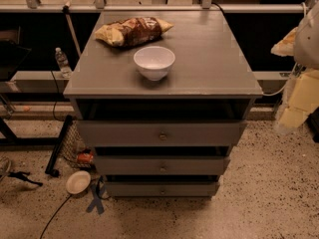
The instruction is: Open bottom drawer
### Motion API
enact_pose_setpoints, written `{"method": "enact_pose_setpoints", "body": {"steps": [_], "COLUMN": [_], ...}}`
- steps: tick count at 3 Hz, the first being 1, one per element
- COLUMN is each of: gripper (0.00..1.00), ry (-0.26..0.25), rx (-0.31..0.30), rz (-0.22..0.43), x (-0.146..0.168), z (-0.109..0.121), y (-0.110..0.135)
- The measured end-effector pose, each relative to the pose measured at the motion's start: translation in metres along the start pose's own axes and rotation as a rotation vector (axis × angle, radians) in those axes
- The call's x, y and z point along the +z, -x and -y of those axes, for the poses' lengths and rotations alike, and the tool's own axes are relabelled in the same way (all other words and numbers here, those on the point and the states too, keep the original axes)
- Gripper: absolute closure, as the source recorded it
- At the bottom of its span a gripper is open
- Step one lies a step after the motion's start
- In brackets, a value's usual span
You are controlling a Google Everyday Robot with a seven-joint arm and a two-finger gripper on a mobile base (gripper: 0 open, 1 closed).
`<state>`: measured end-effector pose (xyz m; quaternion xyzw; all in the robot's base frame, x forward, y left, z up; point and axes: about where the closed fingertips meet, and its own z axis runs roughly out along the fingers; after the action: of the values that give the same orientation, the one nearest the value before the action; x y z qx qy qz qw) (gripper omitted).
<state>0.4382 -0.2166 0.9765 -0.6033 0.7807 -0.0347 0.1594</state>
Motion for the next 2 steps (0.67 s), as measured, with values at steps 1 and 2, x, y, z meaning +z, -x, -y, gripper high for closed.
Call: {"method": "enact_pose_setpoints", "body": {"steps": [1,2], "gripper": [0.0,0.0], "ry": [0.001,0.011], "rx": [0.0,0.001], "rz": [-0.001,-0.007], "x": [0.003,0.022], "z": [0.0,-0.001], "y": [-0.001,-0.01]}}
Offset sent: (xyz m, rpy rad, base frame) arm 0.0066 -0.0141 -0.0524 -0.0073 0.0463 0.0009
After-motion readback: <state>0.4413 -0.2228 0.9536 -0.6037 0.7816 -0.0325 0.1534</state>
